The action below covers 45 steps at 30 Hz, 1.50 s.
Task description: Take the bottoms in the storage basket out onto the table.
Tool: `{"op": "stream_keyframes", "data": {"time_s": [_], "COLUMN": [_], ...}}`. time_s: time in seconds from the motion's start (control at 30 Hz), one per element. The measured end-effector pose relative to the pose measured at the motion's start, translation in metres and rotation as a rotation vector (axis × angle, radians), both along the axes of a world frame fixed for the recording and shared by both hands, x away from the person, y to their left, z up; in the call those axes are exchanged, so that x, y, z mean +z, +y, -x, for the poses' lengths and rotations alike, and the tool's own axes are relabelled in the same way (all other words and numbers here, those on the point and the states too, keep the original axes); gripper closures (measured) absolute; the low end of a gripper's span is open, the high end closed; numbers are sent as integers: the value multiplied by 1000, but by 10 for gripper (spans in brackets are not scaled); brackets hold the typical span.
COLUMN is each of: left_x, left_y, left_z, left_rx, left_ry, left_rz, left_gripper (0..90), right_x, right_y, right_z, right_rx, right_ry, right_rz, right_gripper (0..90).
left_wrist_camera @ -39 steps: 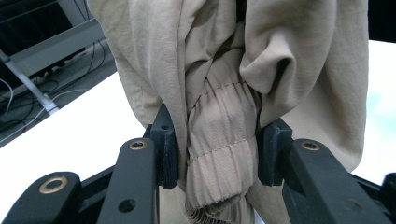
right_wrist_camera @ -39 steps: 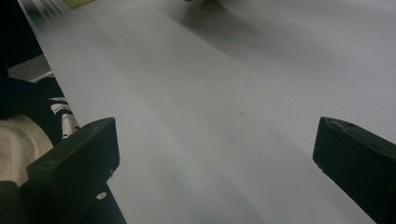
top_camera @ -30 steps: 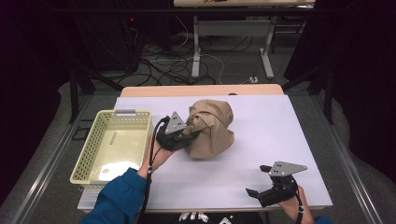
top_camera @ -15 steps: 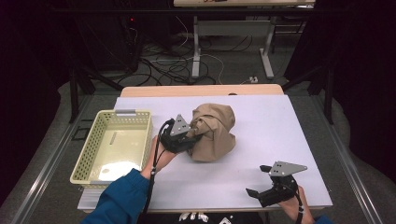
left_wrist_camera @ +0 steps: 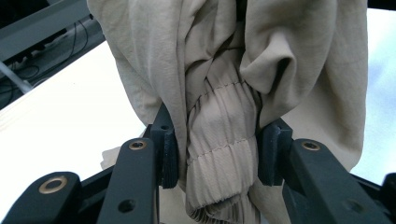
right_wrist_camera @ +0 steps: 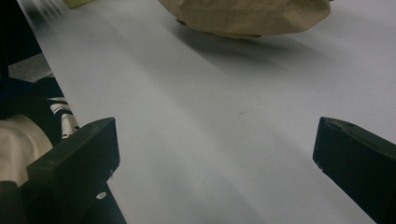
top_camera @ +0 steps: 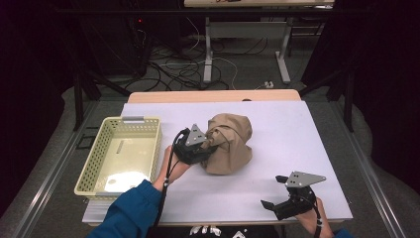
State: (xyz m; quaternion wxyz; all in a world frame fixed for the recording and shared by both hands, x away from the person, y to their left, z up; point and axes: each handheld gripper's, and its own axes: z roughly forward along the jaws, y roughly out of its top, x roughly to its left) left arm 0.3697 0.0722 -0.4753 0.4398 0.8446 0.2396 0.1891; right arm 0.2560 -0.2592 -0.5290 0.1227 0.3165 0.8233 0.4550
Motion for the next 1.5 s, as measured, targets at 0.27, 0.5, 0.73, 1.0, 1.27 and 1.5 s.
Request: {"op": "stream_keyframes", "data": {"time_s": [0.27, 0.5, 0.73, 1.0, 1.27, 1.5], "left_x": [-4, -9, -13, -19, -26, -33], "left_y": [-4, -7, -8, -15, -19, -24], "left_z": [0, -1, -2, -3, -4, -3], "left_rx": [-11, -9, -22, -34, -50, -58], "left_ry": [7, 11, 42, 46, 61, 83], "left_rz": [-23, -16, -31, -47, -66, -61], "left_gripper": [601, 601, 601, 600, 600, 600], "right_x": [0, 1, 1, 1, 1, 1], "right_y": [0, -1, 0, 0, 0, 0], "right_z": [0, 0, 0, 0, 0, 0], "right_rx": [5, 8, 1, 3, 4, -1], "right_ry": [3, 8, 8, 5, 15, 15], "right_rz": [5, 14, 17, 14, 13, 15], "right_gripper": [1, 1, 1, 1, 1, 1]}}
